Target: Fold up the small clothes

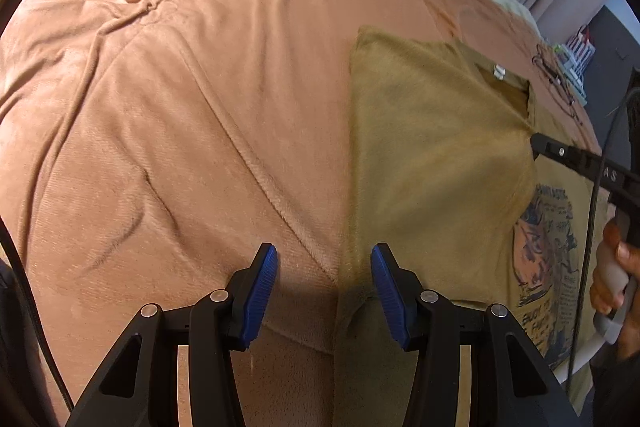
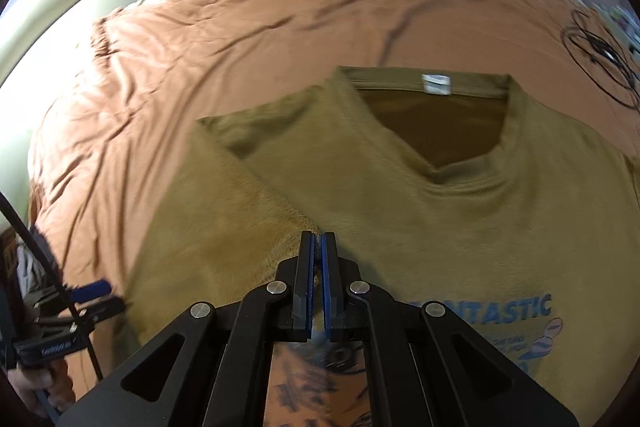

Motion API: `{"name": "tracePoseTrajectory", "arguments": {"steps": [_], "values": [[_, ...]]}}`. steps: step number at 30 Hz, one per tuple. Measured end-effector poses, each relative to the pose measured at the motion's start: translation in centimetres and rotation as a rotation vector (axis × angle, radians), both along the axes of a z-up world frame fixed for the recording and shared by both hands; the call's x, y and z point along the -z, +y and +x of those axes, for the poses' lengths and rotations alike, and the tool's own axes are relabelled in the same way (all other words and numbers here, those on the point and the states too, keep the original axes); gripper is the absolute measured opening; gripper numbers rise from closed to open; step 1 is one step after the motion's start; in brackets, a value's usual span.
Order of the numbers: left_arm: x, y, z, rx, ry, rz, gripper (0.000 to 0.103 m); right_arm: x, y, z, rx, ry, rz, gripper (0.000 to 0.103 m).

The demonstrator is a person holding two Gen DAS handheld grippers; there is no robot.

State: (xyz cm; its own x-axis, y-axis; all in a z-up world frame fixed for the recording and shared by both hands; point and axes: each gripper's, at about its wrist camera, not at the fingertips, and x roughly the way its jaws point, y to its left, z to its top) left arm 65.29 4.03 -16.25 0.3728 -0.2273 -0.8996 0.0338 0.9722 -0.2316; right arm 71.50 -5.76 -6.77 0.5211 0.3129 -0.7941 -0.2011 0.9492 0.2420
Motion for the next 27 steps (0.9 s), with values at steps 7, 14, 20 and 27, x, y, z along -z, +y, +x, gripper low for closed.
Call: {"name": "tracePoseTrajectory", "arguments": {"steps": [7,14,20,27], "values": [[0.3,0.0,-0.7,0.012,0.009,0.000,0.052,0.8,-1.2,0.6,0.074,0.055,-0.030,0.012],[-0.2,0.1,-2.2,0.029,-0.003,0.001,0.052,-0.1,-1.3,-2.7,0.002,0.051,0.140,0.071],[0.5,0.1,-3.3,0.042,-0.003,0.001,0.046,1.7,0.8,-5.1,-0.075,0.155,0.264,0.046],[0.6,-0.3,-3.5,0.074,-0.026,-0.002,0.027,3.5,2.1,-5.4,-0.084,0.236,0.345,0.040]]}}
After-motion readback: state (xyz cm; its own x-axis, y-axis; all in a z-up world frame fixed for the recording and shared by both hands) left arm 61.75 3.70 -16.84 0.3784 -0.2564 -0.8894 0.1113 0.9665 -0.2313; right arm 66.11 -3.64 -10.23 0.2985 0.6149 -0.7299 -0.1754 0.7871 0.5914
